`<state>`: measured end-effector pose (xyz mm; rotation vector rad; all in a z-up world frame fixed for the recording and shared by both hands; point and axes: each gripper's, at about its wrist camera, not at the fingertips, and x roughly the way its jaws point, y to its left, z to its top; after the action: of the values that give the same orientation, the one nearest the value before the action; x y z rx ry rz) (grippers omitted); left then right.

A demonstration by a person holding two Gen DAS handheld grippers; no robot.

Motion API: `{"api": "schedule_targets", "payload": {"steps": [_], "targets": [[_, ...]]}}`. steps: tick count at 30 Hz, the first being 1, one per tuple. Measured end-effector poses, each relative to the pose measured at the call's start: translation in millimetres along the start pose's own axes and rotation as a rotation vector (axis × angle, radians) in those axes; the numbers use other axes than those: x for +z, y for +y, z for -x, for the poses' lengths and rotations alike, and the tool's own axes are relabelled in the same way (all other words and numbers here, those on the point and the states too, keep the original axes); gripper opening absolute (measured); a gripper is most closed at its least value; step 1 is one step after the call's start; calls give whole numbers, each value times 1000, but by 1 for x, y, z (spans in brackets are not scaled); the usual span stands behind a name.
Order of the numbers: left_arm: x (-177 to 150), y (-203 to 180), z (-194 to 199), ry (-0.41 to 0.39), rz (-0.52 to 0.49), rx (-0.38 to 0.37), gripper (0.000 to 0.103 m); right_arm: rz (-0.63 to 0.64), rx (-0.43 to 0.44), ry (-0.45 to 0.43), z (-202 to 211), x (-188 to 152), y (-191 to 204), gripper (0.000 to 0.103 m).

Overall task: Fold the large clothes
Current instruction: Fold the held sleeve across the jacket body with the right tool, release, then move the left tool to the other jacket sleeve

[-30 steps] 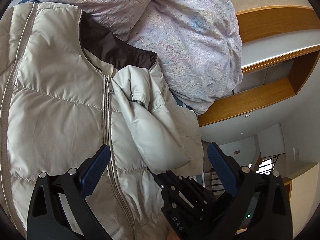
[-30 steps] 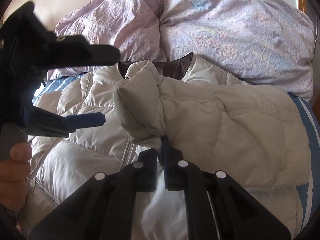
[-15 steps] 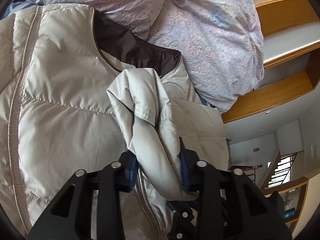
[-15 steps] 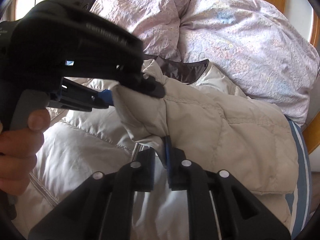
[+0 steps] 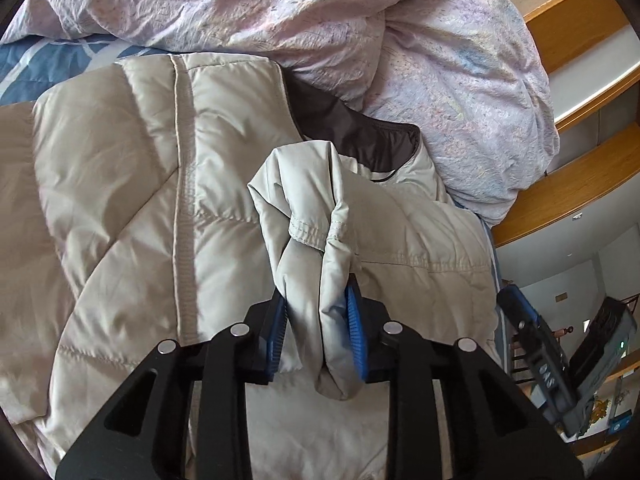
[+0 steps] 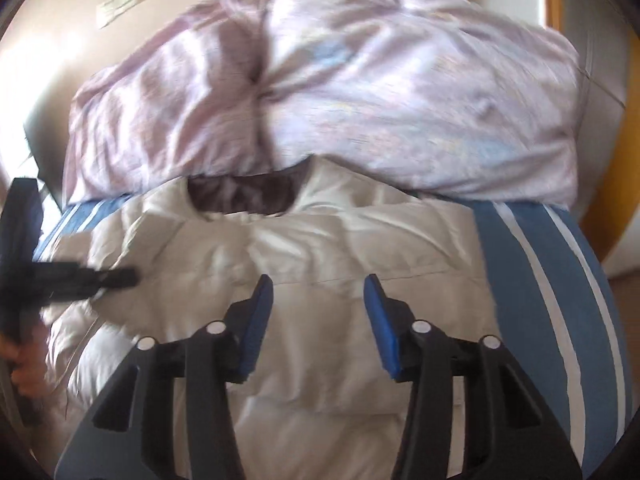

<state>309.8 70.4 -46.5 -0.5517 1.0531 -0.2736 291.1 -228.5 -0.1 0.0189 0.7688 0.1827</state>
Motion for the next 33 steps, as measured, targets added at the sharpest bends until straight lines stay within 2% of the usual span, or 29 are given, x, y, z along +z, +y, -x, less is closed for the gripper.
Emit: {"api": "schedule_targets", "payload": {"steps": [3,5,8,10,14,19,28,33], "targets": [[0,-3,8,-27,-21,50,47,-46,-53,8,-10,5,-20,45],[3,-9,23,-106,-38,103,67,-52,-77,18,-16,4,-27,45],[2,-33,49,-272,-105,176,70,-40,-99,27,-25,2,-26,45],[-3,-56,49,-305,-183,153,72,-23,-114,31,-31,-1,-21,46],[-17,-88,12,-207,-303,120,72,7,-150,52,-47,-7,-14,46],[-19,-83,-34,-106,-314,190,71,28,-178,111,-69,-17,-11,48],[-29,-83,-61,-120,-409,313,71,156,-294,111,-87,-31,11,50],[-29,-80,-62,-108,-397,318,71,167,-313,111,-88,-31,12,52]]}}
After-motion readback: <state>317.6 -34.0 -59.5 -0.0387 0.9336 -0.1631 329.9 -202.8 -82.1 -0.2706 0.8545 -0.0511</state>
